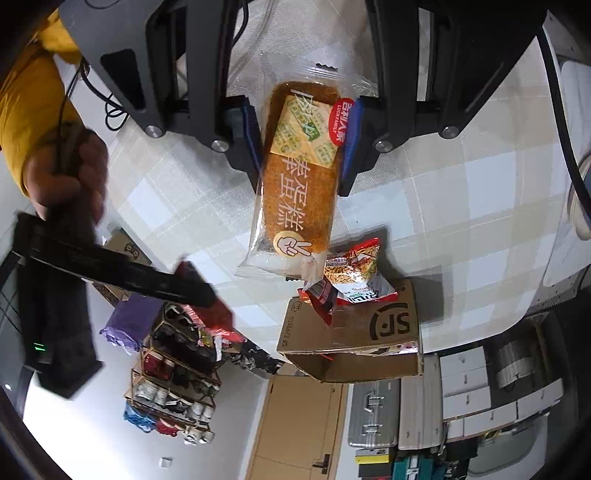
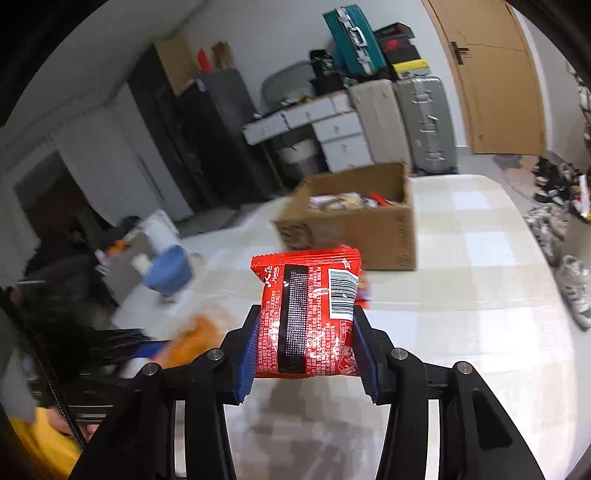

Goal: Organize snacks
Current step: 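Carry the bread loaf and red wafer pack over the box with both grippers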

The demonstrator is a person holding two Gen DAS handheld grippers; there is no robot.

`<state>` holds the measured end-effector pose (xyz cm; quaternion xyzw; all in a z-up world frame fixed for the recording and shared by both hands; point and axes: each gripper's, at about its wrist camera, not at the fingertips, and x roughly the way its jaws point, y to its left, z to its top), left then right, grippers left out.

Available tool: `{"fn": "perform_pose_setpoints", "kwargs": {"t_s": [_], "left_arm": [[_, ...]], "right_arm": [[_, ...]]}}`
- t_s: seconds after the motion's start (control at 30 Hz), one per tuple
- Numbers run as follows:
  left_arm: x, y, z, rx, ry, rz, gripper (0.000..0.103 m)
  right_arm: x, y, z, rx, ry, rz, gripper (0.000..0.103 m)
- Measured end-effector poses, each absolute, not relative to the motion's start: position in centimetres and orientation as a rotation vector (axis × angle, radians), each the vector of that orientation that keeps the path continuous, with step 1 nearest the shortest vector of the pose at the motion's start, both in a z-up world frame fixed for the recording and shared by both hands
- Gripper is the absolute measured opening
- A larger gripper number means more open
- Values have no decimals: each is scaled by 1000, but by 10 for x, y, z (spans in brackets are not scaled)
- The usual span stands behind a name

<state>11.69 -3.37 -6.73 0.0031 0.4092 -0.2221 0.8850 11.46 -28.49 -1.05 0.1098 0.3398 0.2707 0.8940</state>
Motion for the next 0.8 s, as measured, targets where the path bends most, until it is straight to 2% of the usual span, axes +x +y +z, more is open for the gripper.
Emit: {"fn": "perform_pose_setpoints", "kwargs": {"t_s": [0.3,0.5,0.8], "left_arm": [[105,-30,-21,-39,775,-390,34],[90,-26,-14,-93,763,-371,34],[84,-31,-32,-109,810,-382,34]], "right_arm": [[74,-278,36,282,610,664,46],[60,-275,15,333,642,671,46],[54,-275,-2,351,678,670,46]]}}
